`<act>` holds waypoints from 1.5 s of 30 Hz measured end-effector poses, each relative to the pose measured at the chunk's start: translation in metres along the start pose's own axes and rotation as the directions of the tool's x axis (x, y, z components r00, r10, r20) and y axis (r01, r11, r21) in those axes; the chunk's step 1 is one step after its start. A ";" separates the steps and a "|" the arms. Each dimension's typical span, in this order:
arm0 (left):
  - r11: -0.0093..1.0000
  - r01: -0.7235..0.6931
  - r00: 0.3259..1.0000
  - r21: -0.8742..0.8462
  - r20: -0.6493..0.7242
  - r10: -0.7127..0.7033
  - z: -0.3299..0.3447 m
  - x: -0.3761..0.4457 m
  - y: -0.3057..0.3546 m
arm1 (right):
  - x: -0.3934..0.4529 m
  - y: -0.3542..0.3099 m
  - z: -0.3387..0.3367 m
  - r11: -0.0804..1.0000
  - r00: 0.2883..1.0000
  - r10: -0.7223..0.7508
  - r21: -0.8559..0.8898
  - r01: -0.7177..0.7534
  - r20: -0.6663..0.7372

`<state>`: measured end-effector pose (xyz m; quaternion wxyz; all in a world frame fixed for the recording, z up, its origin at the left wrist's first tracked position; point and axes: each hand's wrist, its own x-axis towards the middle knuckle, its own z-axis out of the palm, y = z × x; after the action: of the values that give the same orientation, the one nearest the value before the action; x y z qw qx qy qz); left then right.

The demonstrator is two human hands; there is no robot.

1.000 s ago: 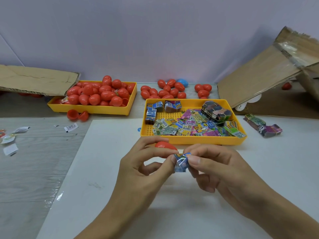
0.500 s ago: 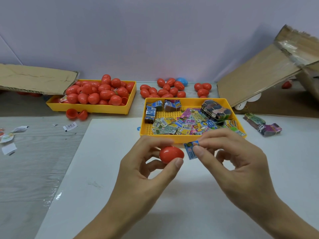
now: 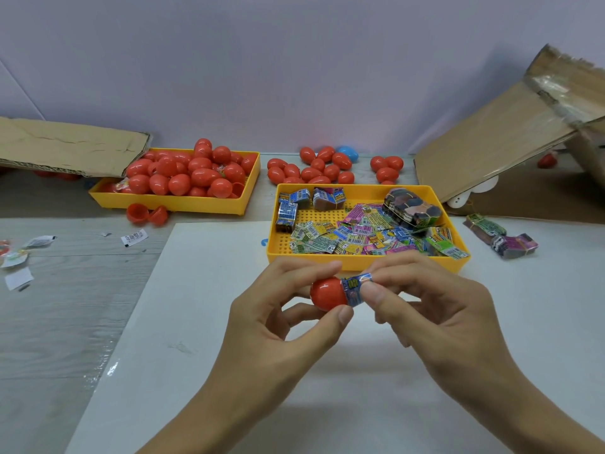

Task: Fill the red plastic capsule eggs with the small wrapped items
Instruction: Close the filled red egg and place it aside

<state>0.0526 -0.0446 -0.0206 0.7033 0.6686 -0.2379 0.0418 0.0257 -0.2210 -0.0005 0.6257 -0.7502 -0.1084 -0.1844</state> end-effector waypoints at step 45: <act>0.992 -0.125 0.986 0.018 -0.109 0.127 0.006 -0.002 0.001 | 0.008 -0.012 -0.004 0.818 0.839 0.515 0.192 -0.542 0.176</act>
<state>0.0490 -0.0495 -0.0207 0.7076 0.6528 -0.2403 0.1243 0.0278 -0.2231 0.0146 0.7286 -0.6811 0.0470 0.0548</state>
